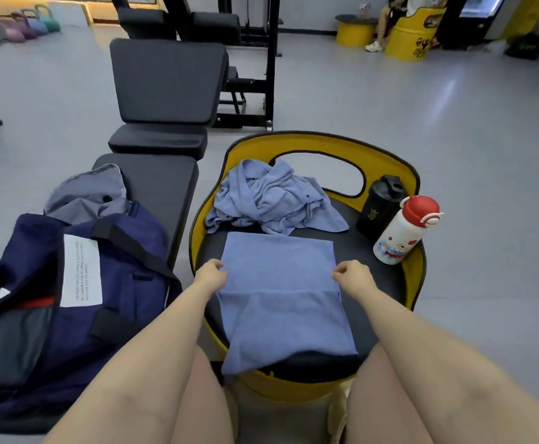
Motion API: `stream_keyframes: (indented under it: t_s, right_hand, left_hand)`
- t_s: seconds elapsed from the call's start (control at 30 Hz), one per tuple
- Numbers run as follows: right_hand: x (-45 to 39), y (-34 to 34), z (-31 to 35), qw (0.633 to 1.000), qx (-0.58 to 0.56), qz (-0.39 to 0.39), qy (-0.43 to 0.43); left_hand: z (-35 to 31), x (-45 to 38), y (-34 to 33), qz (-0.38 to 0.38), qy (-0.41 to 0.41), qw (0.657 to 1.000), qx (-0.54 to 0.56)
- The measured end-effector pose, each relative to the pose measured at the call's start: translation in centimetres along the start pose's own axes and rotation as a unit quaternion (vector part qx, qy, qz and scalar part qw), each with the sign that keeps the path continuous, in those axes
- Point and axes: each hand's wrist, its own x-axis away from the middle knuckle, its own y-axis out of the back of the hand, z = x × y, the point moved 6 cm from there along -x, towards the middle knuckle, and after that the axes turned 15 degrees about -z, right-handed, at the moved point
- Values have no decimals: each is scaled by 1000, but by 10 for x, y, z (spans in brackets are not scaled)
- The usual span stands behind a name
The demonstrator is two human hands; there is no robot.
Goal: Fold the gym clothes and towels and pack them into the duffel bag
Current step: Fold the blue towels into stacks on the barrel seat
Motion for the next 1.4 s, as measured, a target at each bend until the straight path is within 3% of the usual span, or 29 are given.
stream_keyframes:
  t_s: [0.2,0.43,0.67,0.8,1.0,1.2,1.4]
  right_hand:
    - [-13,-17,-1,998,-61,-9,-29]
    - [-30,-39,-12,998,-42,8,-51]
    - [-43,-53,-21,996,-47,5,-77]
    - [-41,-46,-13,993,-88,-19,-81]
    - [-46,-28,-8,963,-238,-37,-117]
    - [-41,1,0,927,-346,-74,-123]
    - [-24,24,10,907,-413,-49,-62]
  left_hand:
    - [10,-10,-24,8,28,999,42]
    - [18,-30,-29,-21,63,996,62]
    - [10,-24,-40,-14,48,998,31]
    - [0,-19,-40,-36,46,996,72]
    - [-19,-16,-23,-63,56,971,224]
    - [-27,-4,10,-92,49,924,367]
    - [-39,26,28,-24,50,877,477]
